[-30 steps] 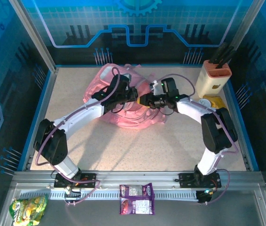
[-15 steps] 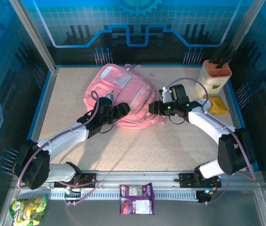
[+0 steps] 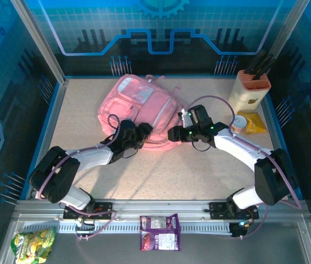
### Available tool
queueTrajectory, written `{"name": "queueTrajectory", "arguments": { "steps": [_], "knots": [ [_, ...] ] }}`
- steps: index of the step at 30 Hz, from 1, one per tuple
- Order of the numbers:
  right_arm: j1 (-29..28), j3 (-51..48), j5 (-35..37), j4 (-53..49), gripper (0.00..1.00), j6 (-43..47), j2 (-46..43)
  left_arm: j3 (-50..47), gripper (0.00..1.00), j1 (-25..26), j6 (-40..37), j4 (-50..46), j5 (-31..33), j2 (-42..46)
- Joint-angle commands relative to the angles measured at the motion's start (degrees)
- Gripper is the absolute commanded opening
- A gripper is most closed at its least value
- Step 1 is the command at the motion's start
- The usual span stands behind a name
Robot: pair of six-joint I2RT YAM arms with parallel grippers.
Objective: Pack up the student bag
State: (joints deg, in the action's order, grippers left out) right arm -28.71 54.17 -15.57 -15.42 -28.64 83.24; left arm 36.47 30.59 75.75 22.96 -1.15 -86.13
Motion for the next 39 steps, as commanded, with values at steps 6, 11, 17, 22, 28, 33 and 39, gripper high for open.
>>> {"name": "queueTrajectory", "arguments": {
  "steps": [6,11,17,22,28,33,39],
  "knots": [
    [-0.4,-0.8,1.9,-1.5,0.55,1.8,-1.5,-1.5,0.65,-0.9,1.0,-2.1,4.5,5.7],
    [-0.6,-0.4,1.7,-1.0,0.55,1.5,-1.1,-1.4,0.65,-2.4,1.0,-5.2,5.7,8.0],
    [-0.9,-0.1,1.5,-0.8,0.54,1.2,-0.6,0.5,0.56,-2.6,3.2,-3.9,5.0,4.4],
    [-1.3,0.1,2.7,-1.3,0.54,1.6,-0.9,1.5,0.41,-2.6,4.4,-1.4,5.8,1.7],
    [-4.1,1.3,8.6,-3.7,0.55,1.8,-1.4,3.8,0.17,-2.5,5.3,-0.5,5.0,0.5],
    [-9.4,3.3,14.3,-2.4,0.56,0.5,-0.8,5.8,0.00,-1.7,5.6,-0.9,4.3,1.2],
    [-15.0,6.1,16.9,3.1,0.54,-3.3,3.9,7.2,0.00,-0.6,5.9,-1.9,4.3,2.3]
  ]
}}
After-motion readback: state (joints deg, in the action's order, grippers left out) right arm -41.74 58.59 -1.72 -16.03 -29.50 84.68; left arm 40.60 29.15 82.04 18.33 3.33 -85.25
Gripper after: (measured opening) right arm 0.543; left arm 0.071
